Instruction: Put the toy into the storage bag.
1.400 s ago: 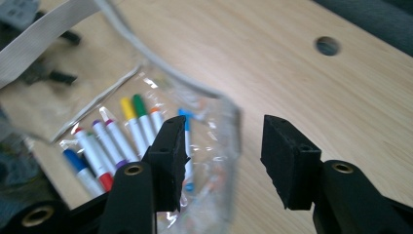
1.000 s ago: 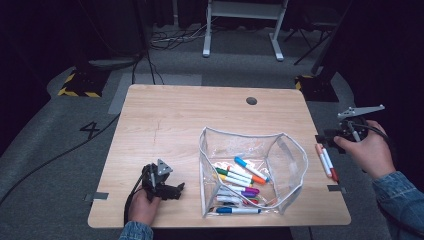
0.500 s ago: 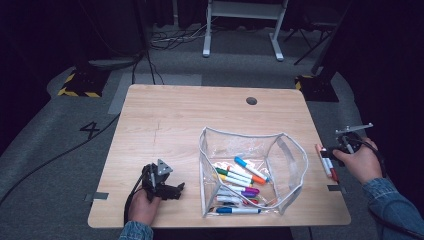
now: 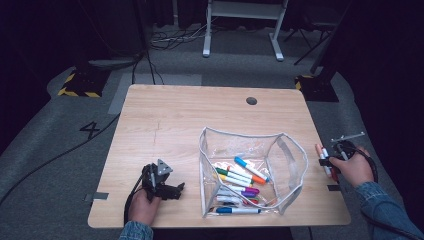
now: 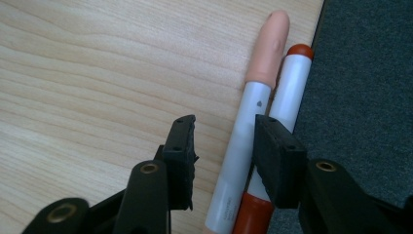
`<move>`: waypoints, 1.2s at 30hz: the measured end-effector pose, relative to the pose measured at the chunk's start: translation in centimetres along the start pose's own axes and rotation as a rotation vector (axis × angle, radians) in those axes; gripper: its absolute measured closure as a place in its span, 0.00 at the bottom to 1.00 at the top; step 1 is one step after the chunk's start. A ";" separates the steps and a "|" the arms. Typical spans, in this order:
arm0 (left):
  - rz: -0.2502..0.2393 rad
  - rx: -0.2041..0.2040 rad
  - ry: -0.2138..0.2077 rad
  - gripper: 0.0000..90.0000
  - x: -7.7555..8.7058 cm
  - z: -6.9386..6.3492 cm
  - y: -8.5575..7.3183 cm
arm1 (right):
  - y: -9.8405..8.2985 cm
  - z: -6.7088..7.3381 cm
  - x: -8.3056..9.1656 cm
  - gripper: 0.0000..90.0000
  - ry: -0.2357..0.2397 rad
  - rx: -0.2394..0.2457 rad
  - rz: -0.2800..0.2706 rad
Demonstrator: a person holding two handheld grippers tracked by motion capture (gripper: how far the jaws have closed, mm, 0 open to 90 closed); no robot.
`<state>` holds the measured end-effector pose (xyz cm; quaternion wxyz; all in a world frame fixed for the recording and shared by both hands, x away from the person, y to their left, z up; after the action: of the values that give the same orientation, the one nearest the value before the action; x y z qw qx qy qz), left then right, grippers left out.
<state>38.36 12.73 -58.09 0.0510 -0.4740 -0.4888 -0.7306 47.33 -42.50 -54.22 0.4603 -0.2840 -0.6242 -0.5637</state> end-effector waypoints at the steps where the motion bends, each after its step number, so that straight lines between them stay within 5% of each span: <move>1: 0.000 0.000 0.000 0.00 0.0 0.0 0.0 | -0.1 0.0 -0.2 0.67 -0.002 0.001 0.002; 10: 0.000 0.000 0.000 0.00 0.0 0.0 0.0 | -0.5 0.9 -1.2 0.85 -0.011 -0.017 0.033; 17: 0.000 0.000 0.000 0.00 0.0 0.0 0.0 | 0.0 1.7 -0.8 0.86 -0.020 -0.031 0.040; 27: 0.000 0.000 0.000 0.00 0.0 0.0 0.0 | 2.4 4.2 3.4 0.86 0.050 0.039 -0.037; 36: 0.000 0.000 0.000 0.00 0.0 0.0 0.0 | 4.1 8.9 9.3 0.86 0.133 0.154 -0.106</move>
<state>38.36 12.73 -58.09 0.0510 -0.4740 -0.4888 -0.7306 44.80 -34.62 -43.59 0.4909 -0.1765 -0.6480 -0.5550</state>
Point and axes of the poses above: each handheld gripper's, and its own axes: x roughly backward along the jaws, y roughly out of its top, z roughly to its left, the point moved 9 cm from there along -x, roughly forward along the jaws, and after that the axes turned 8 degrees about -x, right-handed, at the moved point
